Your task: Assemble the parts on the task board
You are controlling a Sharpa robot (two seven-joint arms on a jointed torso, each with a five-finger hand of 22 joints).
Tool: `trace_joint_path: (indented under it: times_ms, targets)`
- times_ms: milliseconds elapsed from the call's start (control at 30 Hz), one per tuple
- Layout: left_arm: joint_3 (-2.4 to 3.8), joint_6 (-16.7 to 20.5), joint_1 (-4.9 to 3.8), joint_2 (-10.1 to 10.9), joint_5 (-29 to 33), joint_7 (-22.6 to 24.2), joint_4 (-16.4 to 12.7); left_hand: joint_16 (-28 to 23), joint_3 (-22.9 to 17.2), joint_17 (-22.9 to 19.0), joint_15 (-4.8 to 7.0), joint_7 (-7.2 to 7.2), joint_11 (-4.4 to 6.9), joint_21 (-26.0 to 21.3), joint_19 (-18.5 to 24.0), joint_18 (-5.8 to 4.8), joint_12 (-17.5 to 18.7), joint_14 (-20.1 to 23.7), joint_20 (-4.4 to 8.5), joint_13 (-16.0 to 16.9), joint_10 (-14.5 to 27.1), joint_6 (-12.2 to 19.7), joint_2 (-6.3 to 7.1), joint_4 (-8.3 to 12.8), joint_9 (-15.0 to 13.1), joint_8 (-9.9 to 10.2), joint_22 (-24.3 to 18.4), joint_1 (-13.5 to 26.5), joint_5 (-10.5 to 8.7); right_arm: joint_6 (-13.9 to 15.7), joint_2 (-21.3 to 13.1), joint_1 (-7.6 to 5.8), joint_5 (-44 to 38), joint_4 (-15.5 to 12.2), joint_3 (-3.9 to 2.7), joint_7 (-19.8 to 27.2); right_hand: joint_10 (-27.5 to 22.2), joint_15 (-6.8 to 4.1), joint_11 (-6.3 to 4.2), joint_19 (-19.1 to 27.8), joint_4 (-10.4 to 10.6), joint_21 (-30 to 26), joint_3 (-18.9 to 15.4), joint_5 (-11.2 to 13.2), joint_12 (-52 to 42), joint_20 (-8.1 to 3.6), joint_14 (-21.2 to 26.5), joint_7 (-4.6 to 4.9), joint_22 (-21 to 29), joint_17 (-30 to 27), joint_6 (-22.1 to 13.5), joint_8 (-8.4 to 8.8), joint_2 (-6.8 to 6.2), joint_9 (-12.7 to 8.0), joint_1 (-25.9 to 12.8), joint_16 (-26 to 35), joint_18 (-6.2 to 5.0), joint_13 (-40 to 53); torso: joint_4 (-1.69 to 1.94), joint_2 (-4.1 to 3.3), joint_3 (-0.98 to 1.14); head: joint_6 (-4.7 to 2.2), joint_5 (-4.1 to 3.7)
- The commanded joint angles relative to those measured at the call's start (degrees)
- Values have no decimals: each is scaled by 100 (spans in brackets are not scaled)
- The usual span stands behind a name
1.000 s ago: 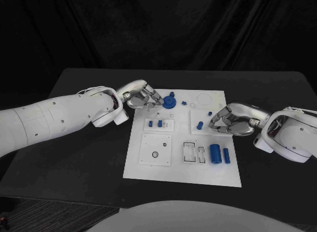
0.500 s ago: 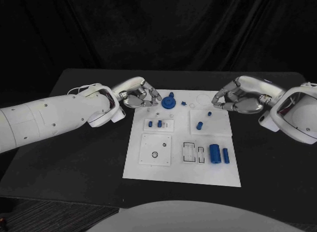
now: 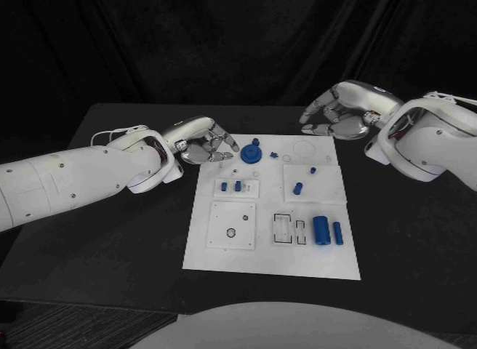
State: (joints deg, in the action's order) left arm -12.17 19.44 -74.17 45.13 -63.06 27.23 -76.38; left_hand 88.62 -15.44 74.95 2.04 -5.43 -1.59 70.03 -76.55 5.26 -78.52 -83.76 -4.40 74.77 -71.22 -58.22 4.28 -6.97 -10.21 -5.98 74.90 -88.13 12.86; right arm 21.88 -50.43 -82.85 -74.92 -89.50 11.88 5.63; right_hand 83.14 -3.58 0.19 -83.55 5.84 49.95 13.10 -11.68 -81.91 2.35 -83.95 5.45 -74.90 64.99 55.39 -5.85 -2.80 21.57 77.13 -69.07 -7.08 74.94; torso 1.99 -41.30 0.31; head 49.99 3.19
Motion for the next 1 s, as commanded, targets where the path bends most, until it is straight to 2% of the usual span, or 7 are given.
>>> trace_joint_path:
  times_ms: [33,600,700,800,833,900,1000]
  targets:
    - [5,126,-20,18,-224,-51,-21,28,13,1185,-5,6,-2,26,-30,-79,-51,-415,-2,111,-32,40,13,-28,8,15,922,19,-32,339,156,103,-403,194,0,-371,89,-42,-28,-76,-29,217,-42,-211,-91,-12,-261,9,-766,176,-124,88,-83,-35,5,-173,136,272,64,-10,-33,1,-74]
    - [5,376,-279,286,-240,-107,-283,138,45,1505,-82,-64,-55,897,-599,-261,624,-624,-62,-595,763,63,84,-157,16,4,1161,150,-2,-389,634,295,-612,661,0,-889,-3,-11,23,-57,-45,159,-46,-260,10,-5,-245,28,-748,153,-128,94,-84,-42,-4,-164,129,109,154,-132,-109,1,-203]
    - [5,349,-373,389,-240,-129,-353,78,0,1344,-104,-67,-77,793,-489,-228,2656,-491,-83,-2491,2538,187,131,-357,43,68,1118,266,-97,-498,671,302,-701,676,0,-1012,-23,2,36,-48,10,159,-98,-129,34,7,-237,45,-745,152,-184,130,-97,-60,-111,-167,129,76,184,-150,-118,1,-233]
    - [5,340,-438,506,-241,-113,-419,-2100,18,-1936,-244,-24,-210,-263,336,-17,4191,2681,-196,-3626,2824,398,287,-730,88,188,788,478,-279,-593,712,307,-746,692,0,-1099,-32,12,48,-41,37,145,-131,-69,44,15,-233,54,-740,151,-218,149,-106,-70,-167,-169,126,60,207,-169,-129,1,-255]
    - [5,354,-459,558,-241,-89,-447,-3525,176,-3138,-333,-17,-264,-1371,1134,168,4874,3461,-303,-4278,2756,447,327,-882,97,189,433,554,-439,-622,729,309,-759,698,0,-1125,-35,12,43,-40,42,149,-137,-57,49,16,-232,57,-741,153,-230,155,-107,-73,-176,-171,126,53,213,-175,-133,1,-264]
    - [5,373,-482,626,-241,-47,-482,-4791,518,-3932,-577,9,-196,-3594,2450,481,5493,3764,-475,-4844,2963,525,298,-914,117,207,-422,653,-455,-643,745,315,-771,703,0,-1149,-48,13,47,-34,50,135,-151,-33,63,18,-231,59,-737,154,-258,169,-111,-80,-195,-174,122,31,214,-184,-142,1,-276]
    - [5,416,-514,731,-240,42,-528,-6598,1093,-5104,-866,37,-111,-5083,3210,437,6268,4399,-759,-5615,3370,689,127,-947,141,210,-1326,964,-456,-655,758,332,-783,707,0,-1172,-54,13,47,-33,52,131,-155,-26,71,19,-229,62,-736,150,-271,174,-113,-83,-201,-171,121,19,216,-195,-154,1,-295]
